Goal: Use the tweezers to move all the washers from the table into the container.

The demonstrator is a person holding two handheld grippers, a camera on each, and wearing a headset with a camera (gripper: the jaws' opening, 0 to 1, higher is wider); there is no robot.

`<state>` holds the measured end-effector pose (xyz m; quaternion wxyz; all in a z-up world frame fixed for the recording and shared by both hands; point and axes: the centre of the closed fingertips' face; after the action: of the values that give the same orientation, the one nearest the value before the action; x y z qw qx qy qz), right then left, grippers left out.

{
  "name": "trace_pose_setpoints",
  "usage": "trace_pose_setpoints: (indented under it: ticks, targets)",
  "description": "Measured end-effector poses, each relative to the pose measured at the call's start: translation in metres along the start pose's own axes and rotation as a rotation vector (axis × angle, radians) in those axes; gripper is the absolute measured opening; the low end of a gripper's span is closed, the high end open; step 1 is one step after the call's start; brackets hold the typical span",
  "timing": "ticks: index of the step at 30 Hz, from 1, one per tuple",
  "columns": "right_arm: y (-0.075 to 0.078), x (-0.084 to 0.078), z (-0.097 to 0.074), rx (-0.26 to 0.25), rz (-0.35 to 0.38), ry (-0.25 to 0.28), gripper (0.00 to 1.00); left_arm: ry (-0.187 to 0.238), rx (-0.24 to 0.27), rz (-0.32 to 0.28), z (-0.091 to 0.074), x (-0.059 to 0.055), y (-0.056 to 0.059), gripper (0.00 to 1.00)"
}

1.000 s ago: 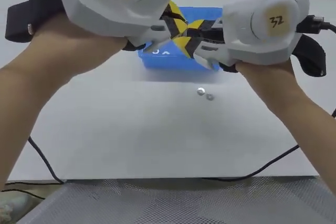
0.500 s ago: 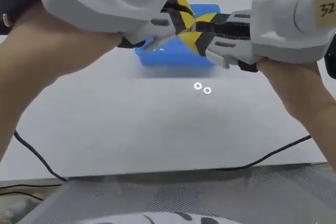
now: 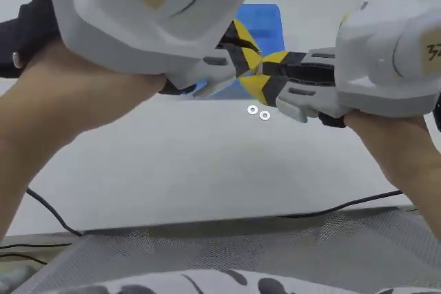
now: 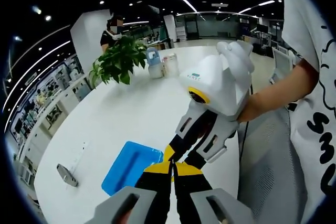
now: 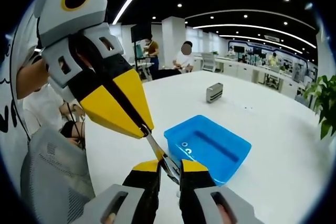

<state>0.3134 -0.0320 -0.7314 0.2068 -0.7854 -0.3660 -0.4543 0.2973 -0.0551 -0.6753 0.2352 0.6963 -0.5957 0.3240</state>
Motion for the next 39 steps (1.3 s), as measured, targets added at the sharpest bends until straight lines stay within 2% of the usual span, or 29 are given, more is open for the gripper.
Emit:
trace_pose_setpoints:
  ticks: [5,8,18,21,27,34,39]
  targets:
    - [0.002,-0.012,0.007,0.006,0.011,-0.042,0.12,-0.001,-0.025,-0.026,0.008,-0.007,0.002,0.0]
    - [0.002,-0.017,0.011,0.011,0.015,-0.057,0.12,0.001,-0.034,-0.04,0.012,-0.011,-0.002,0.0]
    - [0.002,-0.028,0.024,0.03,-0.009,-0.102,0.11,-0.015,-0.034,-0.056,0.018,-0.022,-0.001,0.0]
    - [0.002,-0.03,0.026,0.03,-0.015,-0.111,0.11,-0.021,-0.037,-0.059,0.023,-0.026,-0.005,0.0]
    - [0.003,-0.034,0.028,0.034,-0.021,-0.121,0.11,-0.031,-0.036,-0.048,0.027,-0.028,-0.004,0.0]
    - [0.006,-0.035,0.027,0.028,-0.018,-0.12,0.1,-0.02,-0.036,-0.047,0.029,-0.026,-0.006,0.0]
    - [0.004,-0.039,0.03,0.038,-0.013,-0.131,0.11,-0.039,-0.045,-0.045,0.033,-0.029,-0.005,0.0]
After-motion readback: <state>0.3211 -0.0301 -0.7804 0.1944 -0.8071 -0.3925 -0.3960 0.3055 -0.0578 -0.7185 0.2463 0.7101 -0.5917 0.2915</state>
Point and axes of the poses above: the centre of the closed fingertips' face, and the gripper's own axes: z roughly forward along the fingers, y roughly to its right, x roughly out of its top, and after that the axes turned 9 degrees about -x, right-handed
